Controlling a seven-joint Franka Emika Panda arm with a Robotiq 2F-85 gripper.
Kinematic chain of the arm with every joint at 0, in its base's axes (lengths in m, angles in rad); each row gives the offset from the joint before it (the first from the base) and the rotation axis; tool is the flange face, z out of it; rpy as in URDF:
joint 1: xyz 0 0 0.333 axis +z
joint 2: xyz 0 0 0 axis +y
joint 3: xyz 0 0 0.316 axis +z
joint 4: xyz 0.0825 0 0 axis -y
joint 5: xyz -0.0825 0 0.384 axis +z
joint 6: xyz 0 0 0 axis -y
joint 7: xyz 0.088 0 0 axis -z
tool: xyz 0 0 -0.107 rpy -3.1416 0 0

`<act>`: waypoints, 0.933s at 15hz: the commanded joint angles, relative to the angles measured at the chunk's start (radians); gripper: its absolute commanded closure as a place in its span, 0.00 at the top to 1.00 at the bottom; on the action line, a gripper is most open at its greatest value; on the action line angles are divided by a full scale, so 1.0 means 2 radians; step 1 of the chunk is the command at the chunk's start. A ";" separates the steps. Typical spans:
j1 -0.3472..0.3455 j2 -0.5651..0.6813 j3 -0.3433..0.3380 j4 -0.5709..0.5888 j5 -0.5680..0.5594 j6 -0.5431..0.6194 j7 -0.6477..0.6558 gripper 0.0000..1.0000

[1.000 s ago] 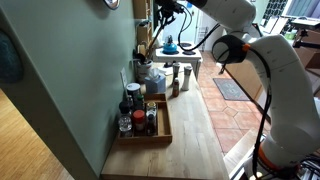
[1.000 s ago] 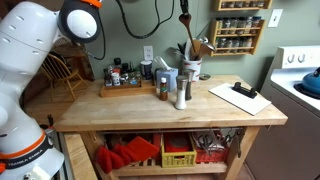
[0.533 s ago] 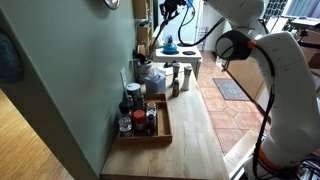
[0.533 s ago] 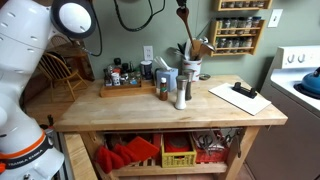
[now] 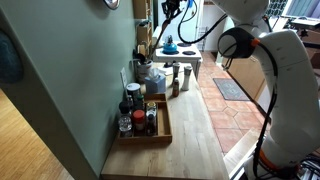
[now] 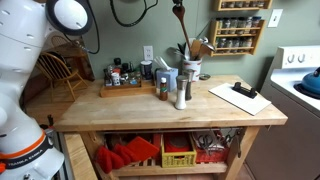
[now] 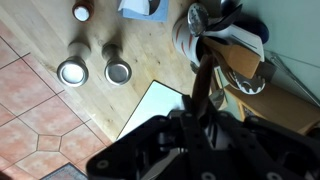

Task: Pick up one cooking stick, then place it on the counter

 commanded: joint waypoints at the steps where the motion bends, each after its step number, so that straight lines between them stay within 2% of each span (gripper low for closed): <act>1: -0.002 -0.024 -0.002 -0.020 -0.015 -0.051 -0.002 0.03; 6: -0.006 -0.025 -0.007 -0.028 -0.025 -0.144 -0.006 0.03; 8: -0.014 -0.003 -0.001 -0.001 -0.015 -0.178 -0.015 0.03; 12: -0.020 0.027 0.003 0.006 -0.011 -0.200 -0.041 0.03; 14: -0.023 0.046 0.008 0.010 -0.006 -0.189 -0.070 0.03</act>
